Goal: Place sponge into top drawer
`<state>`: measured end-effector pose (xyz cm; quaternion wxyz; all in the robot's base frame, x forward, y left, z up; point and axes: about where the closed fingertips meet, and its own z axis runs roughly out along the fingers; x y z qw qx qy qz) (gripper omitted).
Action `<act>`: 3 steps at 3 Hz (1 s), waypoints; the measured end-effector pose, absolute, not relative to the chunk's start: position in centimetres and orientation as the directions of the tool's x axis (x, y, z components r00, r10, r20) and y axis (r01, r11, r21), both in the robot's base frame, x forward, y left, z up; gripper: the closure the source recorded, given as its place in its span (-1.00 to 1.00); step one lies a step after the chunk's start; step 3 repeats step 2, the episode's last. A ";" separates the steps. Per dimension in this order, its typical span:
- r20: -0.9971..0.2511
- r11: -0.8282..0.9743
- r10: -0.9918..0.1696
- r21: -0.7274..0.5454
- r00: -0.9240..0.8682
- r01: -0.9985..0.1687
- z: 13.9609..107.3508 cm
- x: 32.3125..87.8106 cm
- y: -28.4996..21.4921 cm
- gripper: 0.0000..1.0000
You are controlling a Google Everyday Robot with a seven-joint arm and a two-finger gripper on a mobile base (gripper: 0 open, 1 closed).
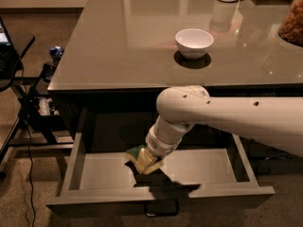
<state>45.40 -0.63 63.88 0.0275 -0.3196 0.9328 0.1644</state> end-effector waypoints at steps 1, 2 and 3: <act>-0.156 0.742 -0.587 0.289 -0.794 -0.605 63.9 45.4 -0.6 -1.00; -0.156 0.742 -0.587 0.289 -0.794 -0.605 63.9 45.4 -0.6 -1.00; -0.156 0.742 -0.587 0.289 -0.794 -0.605 63.9 45.4 -0.6 -1.00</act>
Offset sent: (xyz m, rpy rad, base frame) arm 0.0000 0.0000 0.0000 0.0000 0.0000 0.0000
